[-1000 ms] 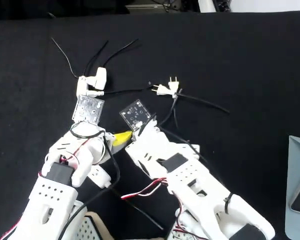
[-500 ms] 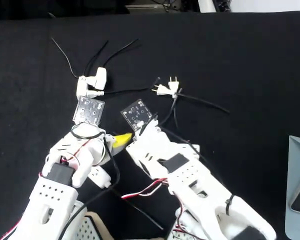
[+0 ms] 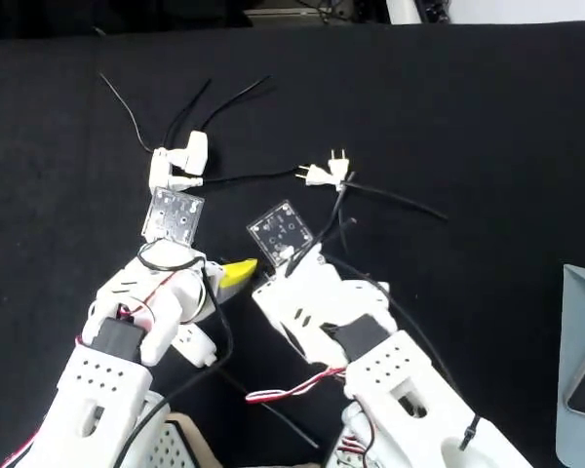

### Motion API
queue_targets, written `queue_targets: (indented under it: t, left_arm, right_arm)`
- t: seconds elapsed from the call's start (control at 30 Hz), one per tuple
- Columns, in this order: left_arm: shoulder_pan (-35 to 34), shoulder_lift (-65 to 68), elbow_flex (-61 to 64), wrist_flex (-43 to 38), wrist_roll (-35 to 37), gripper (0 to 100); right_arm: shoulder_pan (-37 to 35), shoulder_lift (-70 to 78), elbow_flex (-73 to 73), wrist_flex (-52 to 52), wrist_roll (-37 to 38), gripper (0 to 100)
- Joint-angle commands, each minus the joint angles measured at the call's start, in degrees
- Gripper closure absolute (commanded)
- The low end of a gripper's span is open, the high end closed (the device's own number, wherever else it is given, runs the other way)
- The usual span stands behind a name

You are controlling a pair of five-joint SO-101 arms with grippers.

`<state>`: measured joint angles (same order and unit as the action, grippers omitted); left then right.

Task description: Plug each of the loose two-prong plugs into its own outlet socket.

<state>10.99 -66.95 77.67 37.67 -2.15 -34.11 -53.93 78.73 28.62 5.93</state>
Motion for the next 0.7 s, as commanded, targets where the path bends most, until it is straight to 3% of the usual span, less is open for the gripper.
queue_targets:
  t: [0.0,0.47,0.67]
  left_arm:
    - [0.4,-0.53,-0.31,-0.79,-0.62,65]
    - [0.31,-0.53,-0.31,-0.53,-0.62,65]
    - [-4.7,-0.53,-0.66,0.44,-0.35,65]
  right_arm:
    - [0.88,-0.92,-0.48,-1.23,1.14,98.7]
    - [1.23,3.38,-3.74,-0.88,1.23,98.7]
    - [2.37,9.63,-12.09,6.07,1.23,98.7]
